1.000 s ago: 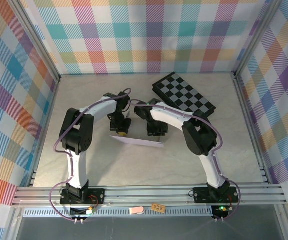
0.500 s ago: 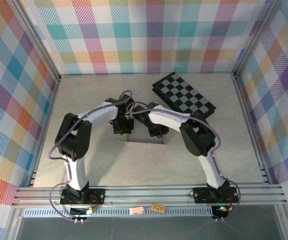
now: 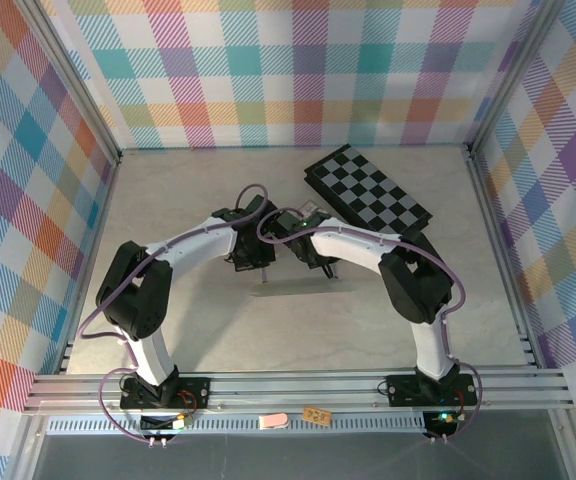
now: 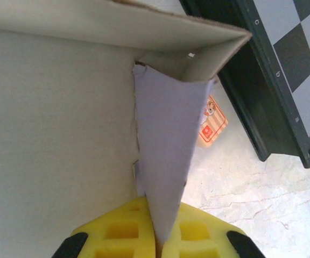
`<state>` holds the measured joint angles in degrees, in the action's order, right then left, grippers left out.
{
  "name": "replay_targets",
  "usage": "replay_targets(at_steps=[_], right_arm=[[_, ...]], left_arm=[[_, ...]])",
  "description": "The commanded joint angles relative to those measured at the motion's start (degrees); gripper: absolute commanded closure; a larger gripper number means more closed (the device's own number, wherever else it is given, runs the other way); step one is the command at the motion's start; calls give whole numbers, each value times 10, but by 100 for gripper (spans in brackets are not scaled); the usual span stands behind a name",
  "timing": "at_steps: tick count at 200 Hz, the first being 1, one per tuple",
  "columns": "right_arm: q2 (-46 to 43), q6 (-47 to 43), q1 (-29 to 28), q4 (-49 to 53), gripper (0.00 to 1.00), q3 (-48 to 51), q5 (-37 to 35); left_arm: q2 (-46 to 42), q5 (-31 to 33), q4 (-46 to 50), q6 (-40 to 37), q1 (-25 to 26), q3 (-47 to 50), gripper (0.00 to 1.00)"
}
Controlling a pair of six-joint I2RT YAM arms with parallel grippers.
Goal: Fold the paper box
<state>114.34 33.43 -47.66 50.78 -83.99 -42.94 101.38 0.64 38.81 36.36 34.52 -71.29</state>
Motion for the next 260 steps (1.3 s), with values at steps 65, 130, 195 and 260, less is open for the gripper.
replay_targets(at_steps=[65, 130, 195, 260], right_arm=[[-19, -103, 24, -182, 100, 104, 57], [-36, -91, 62, -171, 79, 83, 120], [-51, -88, 84, -154, 70, 57, 153], [-30, -83, 107, -133, 69, 34, 173]], left_arm=[[-31, 80, -69, 45, 38, 47, 100], [-44, 103, -60, 41, 42, 54, 100], [-44, 109, -61, 38, 47, 57, 100], [-42, 107, -60, 37, 48, 53, 100]])
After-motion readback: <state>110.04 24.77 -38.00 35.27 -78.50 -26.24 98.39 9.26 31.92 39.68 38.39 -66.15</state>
